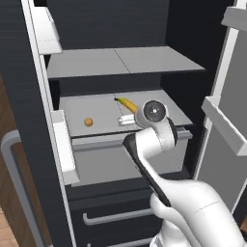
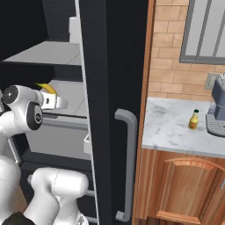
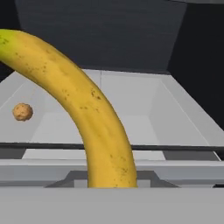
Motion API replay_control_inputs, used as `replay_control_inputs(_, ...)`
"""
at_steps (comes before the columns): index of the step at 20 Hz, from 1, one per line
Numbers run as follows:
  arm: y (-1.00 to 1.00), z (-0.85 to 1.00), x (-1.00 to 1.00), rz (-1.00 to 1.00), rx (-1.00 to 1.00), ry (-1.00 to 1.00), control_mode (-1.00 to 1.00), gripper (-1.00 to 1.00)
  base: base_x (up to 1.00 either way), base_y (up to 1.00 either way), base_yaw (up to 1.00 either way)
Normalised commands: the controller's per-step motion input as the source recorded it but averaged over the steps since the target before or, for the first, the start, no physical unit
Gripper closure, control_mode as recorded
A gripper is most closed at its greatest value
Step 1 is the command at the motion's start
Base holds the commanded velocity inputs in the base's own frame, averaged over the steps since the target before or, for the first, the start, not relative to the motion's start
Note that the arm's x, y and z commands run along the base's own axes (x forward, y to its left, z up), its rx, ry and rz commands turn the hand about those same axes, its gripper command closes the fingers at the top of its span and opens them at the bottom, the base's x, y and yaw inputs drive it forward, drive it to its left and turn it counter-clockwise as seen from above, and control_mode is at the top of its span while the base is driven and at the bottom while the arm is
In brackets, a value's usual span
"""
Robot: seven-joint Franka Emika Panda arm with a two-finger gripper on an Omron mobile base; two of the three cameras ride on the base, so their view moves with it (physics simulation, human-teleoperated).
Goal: Place the mustard and mustard from the counter to the top shelf of the fridge. If the existing items in the fridge are on the top shelf, move them to other shelves.
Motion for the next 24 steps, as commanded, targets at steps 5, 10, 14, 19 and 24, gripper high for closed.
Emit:
replay_control_inputs(5,0.07,-0.26,0.68,0.00,-0.10,0.09,-1.00,1.00,0.00,0.00,0.00)
replay_control_inputs(10,0.00,-0.54,0.65,0.00,-0.11,0.06,-1.00,1.00,0.00,0.00,0.00)
replay_control_inputs(14,0.00,-0.40,0.70,0.00,-0.08,0.01,-1.00,1.00,0.00,0.00,0.00)
replay_control_inputs(19,0.01,-0.44,0.86,0.00,-0.04,0.00,-1.00,1.00,0.00,0.00,0.00)
replay_control_inputs(24,0.05,-0.40,1.00,-0.01,-0.04,0.00,-1.00,1.00,0.00,0.00,0.00)
